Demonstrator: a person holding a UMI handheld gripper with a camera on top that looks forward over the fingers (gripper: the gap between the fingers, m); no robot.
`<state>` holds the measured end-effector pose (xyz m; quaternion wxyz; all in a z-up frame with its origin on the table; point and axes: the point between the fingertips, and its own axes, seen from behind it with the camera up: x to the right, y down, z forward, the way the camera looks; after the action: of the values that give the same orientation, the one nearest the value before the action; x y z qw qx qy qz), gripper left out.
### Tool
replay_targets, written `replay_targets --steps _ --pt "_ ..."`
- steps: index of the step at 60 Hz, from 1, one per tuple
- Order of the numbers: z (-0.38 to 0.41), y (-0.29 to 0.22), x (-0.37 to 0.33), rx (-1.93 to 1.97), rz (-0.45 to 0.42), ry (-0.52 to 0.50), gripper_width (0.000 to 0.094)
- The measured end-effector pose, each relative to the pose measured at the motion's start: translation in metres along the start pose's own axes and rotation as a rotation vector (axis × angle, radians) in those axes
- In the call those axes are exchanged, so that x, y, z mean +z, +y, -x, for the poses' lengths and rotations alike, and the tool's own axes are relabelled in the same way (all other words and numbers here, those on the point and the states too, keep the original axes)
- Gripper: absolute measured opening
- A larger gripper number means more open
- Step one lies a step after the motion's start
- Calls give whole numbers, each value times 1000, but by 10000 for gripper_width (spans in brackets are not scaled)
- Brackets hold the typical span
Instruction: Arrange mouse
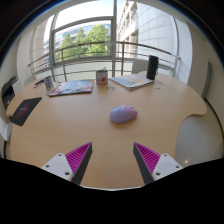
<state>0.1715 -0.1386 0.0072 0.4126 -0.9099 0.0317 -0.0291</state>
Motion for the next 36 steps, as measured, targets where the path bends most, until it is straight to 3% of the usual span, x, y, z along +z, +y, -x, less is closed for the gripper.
replay_targets --steps 14,29,32,36 --pt "-11 -54 92 62 -24 -12 845" --pt "-13 -99 145 73 -47 56 829" --pt "-9 -106 150 60 -56 69 783" --pt "-1 -111 155 62 -68 62 622"
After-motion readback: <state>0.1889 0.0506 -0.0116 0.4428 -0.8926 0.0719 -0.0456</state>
